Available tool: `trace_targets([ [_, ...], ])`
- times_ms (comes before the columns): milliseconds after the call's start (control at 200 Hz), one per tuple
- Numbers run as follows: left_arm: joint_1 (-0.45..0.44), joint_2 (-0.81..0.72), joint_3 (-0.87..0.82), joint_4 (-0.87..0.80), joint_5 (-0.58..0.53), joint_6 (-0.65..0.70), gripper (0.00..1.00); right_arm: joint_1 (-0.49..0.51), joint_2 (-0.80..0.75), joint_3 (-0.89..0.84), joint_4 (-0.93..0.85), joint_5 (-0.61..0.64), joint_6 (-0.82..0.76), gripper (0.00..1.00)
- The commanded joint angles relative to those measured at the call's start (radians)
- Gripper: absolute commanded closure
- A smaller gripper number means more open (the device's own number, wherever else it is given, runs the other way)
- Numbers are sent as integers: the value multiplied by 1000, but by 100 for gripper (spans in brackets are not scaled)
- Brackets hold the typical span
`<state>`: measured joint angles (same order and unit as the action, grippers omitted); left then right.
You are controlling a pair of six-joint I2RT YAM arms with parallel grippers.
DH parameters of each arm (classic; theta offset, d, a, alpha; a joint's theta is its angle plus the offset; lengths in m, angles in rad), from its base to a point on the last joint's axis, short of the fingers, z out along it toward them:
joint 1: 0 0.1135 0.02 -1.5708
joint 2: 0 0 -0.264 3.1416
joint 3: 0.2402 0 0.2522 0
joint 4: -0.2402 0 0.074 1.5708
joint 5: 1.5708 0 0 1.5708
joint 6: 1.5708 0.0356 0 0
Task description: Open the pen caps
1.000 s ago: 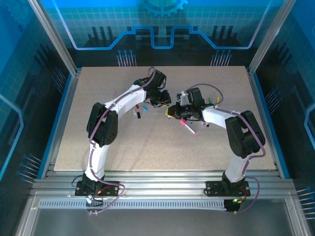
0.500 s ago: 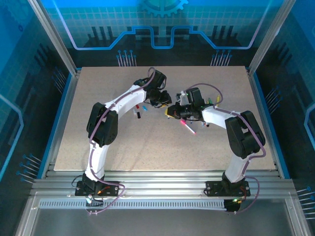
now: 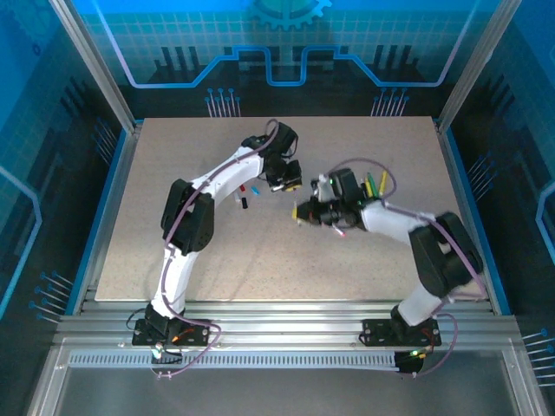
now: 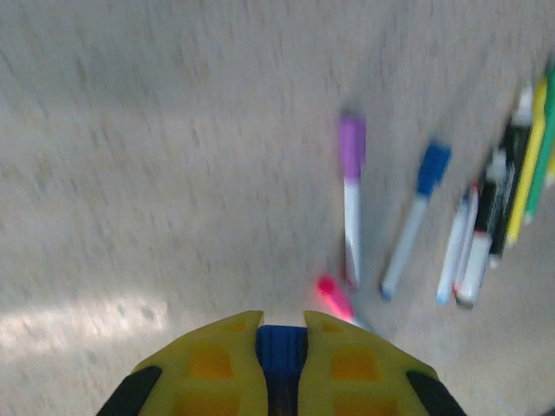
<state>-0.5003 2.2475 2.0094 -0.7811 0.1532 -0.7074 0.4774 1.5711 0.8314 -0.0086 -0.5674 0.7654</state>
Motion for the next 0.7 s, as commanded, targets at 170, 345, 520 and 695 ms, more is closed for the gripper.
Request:
trace_targets([
  [170,70,168,412,-158,-183,63,100,62,-433,-263,-290,-55,54,100],
  [345,61,96,232,-143,-218,97,100,-93,-324,-50,-494,229,-140,100],
  [520,62,57,67,-117,-257,128,100,-167,-136,140,-546,489,-251,100],
  [695,60,42,-24,-106,-307,144,100,-213,31,267,-580,575,-329,100],
])
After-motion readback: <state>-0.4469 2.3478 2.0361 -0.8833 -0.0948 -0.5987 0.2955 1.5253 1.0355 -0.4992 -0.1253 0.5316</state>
